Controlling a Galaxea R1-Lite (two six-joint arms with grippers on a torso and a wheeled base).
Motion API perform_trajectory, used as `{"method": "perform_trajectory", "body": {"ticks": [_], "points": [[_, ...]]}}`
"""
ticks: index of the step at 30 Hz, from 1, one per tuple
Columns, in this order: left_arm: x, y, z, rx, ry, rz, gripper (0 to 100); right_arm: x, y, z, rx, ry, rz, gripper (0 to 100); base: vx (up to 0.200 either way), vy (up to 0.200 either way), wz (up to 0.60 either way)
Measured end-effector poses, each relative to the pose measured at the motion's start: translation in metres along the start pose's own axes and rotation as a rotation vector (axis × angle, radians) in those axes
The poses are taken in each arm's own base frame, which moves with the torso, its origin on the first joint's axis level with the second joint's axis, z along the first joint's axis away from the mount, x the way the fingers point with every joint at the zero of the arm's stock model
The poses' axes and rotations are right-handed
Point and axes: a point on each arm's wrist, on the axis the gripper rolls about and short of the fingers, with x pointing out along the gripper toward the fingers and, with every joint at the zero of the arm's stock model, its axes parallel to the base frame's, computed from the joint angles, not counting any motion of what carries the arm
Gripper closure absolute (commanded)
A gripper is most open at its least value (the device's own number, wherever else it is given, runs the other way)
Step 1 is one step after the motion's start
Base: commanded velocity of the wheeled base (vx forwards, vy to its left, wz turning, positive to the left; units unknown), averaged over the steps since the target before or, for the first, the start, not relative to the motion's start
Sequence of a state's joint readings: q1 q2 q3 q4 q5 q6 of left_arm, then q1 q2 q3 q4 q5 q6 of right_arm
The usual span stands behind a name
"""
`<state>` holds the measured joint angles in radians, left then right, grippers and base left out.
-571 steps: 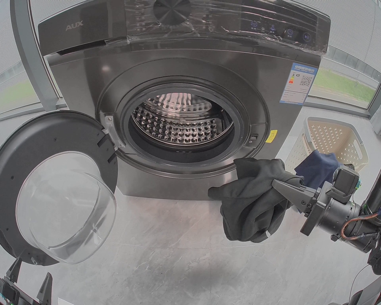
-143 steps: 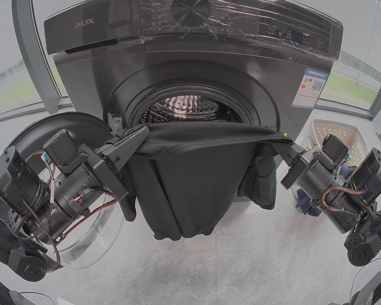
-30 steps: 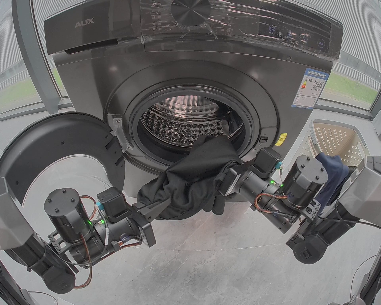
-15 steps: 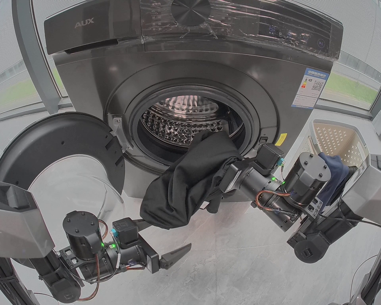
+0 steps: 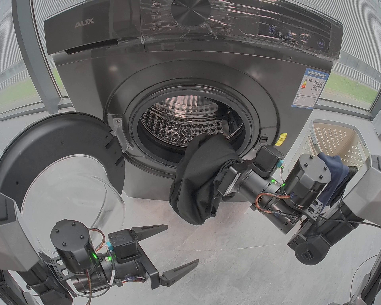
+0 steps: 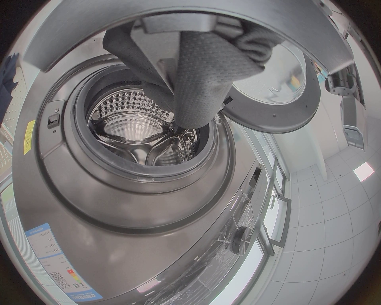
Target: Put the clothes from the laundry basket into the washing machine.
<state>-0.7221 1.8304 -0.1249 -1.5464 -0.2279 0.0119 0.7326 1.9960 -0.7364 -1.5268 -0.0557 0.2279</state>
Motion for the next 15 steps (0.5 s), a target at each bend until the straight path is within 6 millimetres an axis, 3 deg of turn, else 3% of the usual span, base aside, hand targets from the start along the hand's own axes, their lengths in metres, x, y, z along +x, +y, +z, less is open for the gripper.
{"method": "perform_trajectory", "body": {"ticks": [7,15], "points": [[0.015,-0.004,0.011,0.013,-0.056,0.005,0,-0.002,0.005,0.003,0.004,-0.003,0.014,100,0.0,0.0,0.0],[0.067,0.017,0.023,0.027,-0.153,0.064,0,-0.005,0.014,0.001,0.011,0.006,0.039,100,0.0,0.0,0.0]]}}
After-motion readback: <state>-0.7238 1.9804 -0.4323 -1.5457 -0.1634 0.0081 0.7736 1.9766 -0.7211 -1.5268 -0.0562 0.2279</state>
